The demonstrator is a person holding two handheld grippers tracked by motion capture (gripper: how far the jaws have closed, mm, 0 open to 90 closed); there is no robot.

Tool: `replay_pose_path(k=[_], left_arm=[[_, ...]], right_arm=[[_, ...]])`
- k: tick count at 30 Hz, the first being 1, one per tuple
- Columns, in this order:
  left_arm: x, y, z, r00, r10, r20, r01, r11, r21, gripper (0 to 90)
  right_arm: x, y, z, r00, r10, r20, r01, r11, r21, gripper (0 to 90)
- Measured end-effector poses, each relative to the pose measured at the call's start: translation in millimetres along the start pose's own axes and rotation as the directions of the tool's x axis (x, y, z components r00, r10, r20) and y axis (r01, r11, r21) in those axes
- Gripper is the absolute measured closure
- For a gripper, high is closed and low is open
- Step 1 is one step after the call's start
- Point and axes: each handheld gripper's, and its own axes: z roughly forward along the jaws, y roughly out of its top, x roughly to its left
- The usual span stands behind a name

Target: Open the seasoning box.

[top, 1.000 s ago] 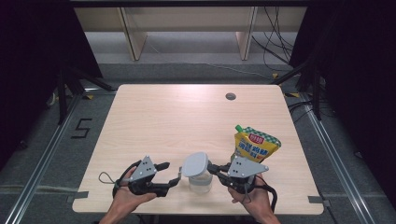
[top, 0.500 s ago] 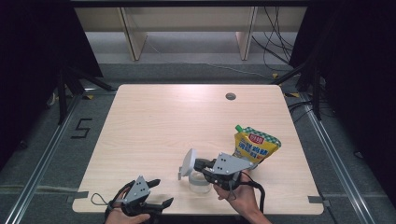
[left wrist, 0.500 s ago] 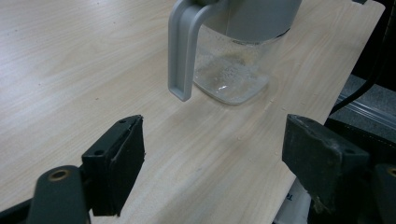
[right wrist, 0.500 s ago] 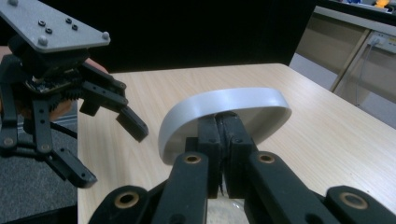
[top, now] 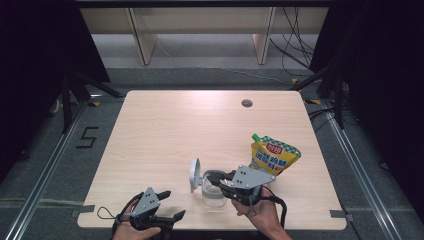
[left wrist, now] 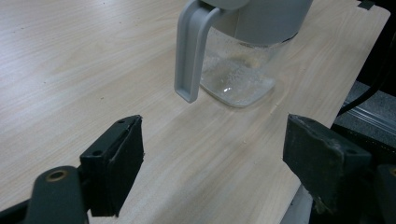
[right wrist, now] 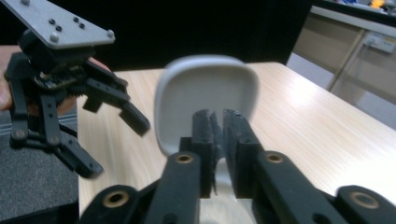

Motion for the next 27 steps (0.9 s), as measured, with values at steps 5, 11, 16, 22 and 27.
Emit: replay_pose_path(k=[5, 11, 16, 22, 27], left_arm=[[-3.2, 0.9, 0.5, 0.9998, 0.022, 0.003, -0.022, 0.9998, -0.002, 19.9], [-2.0, 1.0, 1.9, 0.9991, 0.041, 0.001, -0.041, 0.9991, -0.003, 19.7], [-3.5, 2.8, 1.8, 0.9992, 0.037, 0.015, -0.037, 0.9993, -0.003, 19.6], [-10.3, 4.8, 4.5, 0.9991, 0.028, 0.032, -0.028, 0.9996, -0.004, 18.1], [-9.3, 6.4, 3.4, 0.9977, 0.059, 0.032, -0.059, 0.9982, -0.009, 17.8]], right_arm=[[-12.1, -14.8, -16.9, 0.9989, 0.036, 0.031, -0.036, 0.999, -0.009, 72.7], [-25.6, -29.4, -38.7, 0.9927, 0.086, 0.084, -0.086, 0.996, -0.004, 60.4], [-34.1, -44.0, -61.9, 0.9796, 0.139, 0.145, -0.137, 0.99, -0.024, 54.1], [-38.7, -63.2, -84.9, 0.9653, 0.174, 0.195, -0.172, 0.985, -0.025, 51.6], [-40.0, -68.6, -96.4, 0.9559, 0.193, 0.221, -0.19, 0.981, -0.039, 50.3]])
